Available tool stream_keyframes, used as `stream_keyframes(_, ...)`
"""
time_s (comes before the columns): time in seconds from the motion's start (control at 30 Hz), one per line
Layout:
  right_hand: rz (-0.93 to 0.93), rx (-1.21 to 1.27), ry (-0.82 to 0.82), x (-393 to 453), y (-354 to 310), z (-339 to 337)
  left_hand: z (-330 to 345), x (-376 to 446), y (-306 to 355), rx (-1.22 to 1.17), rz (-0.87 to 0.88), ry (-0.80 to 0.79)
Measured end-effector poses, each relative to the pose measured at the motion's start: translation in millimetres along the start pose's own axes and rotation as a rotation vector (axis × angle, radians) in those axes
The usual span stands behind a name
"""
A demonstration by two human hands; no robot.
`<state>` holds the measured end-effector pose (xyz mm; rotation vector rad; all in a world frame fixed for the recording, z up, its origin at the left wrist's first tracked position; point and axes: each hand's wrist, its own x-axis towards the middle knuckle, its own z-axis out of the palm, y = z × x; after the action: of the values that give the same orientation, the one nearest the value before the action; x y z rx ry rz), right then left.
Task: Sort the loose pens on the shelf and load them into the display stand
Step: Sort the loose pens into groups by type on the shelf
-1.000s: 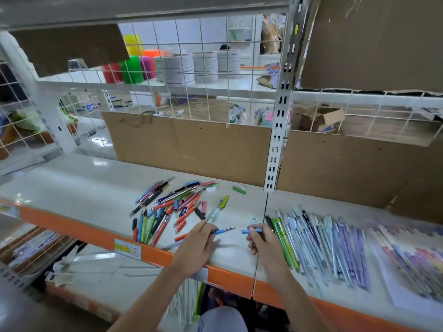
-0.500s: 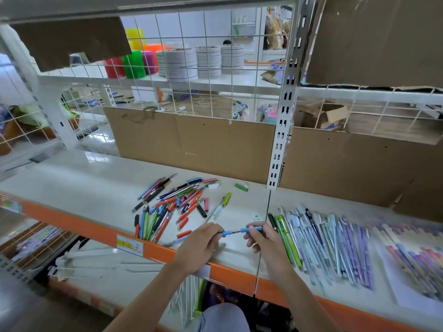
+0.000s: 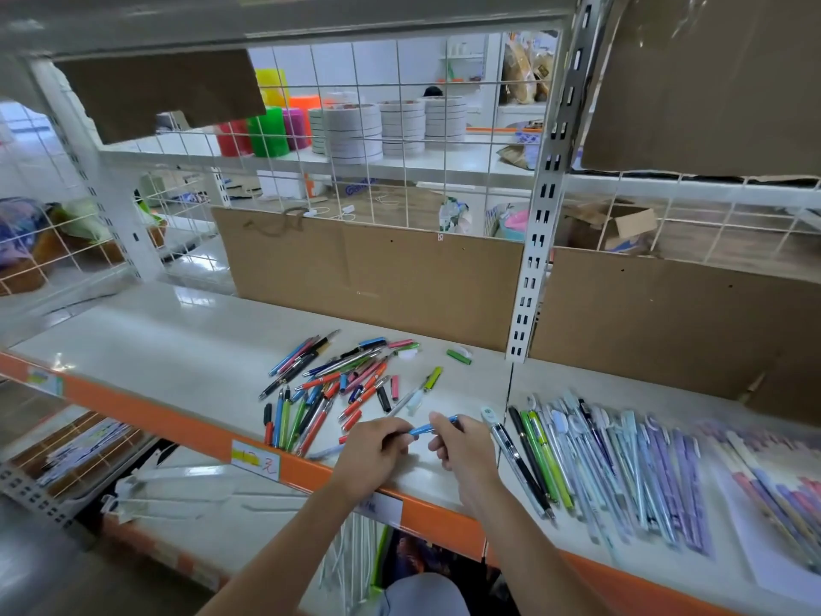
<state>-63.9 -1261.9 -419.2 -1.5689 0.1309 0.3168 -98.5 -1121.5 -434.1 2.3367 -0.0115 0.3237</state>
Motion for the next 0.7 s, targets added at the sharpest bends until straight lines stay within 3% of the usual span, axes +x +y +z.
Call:
stream_keyframes(0.13, 0.128, 0.067, 0.125, 5.5, 1.2, 15.5, 0.6, -0.9, 1.1, -0.029, -0.052, 0.037)
stream_keyframes(0.23, 0.12, 0.039, 0.147, 3.8, -2.3, 19.7, 1.0, -1.6, 2.6, -0.056, -0.098, 0.057)
stream_keyframes(0.4, -0.025, -0.114, -0.034, -4.2, 2.8, 18.6, 2.5, -1.6, 2.0, -0.054, -0.021, 0.067)
stream_keyframes(0.6, -0.319, -0.412, -0.007, 0.2, -29.8, -12.0, -1.6, -12.6, -4.7, 0.031, 0.032, 0.029)
stream_keyframes(0.7, -0.41, -0.693, -0.061, 5.5, -34.5, -25.3, -7.5, -22.2, -14.7, 0.12, 0.018, 0.087)
